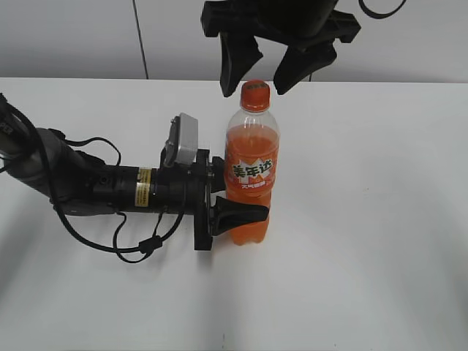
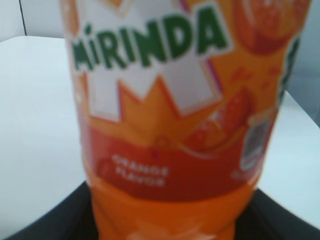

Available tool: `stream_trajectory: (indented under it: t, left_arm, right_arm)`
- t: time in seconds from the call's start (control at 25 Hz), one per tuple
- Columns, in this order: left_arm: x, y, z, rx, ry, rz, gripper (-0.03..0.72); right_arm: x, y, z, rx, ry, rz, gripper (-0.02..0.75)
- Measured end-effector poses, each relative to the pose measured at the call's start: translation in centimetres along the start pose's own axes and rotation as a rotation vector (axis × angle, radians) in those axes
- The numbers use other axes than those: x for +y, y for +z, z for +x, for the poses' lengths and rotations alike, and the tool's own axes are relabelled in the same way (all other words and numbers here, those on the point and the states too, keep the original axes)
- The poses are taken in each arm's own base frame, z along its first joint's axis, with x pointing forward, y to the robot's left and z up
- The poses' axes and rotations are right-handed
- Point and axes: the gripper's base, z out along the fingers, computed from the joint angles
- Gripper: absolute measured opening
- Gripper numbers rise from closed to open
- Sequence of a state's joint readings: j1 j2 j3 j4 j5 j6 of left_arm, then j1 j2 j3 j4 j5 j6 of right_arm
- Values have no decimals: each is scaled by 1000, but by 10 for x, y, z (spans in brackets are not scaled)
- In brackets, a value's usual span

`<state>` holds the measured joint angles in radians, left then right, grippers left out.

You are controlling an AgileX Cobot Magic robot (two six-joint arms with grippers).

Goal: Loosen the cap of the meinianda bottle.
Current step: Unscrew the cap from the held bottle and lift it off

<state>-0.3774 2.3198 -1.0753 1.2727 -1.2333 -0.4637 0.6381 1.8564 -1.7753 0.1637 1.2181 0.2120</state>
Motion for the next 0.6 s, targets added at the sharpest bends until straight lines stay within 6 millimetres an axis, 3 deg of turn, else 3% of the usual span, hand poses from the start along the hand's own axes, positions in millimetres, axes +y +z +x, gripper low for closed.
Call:
stream_trajectory:
  t: [0.6]
  left_arm:
    - [-1,0,0,4,7,10,405]
  right_arm:
    - [0,-3,2,-6,-12,4,533]
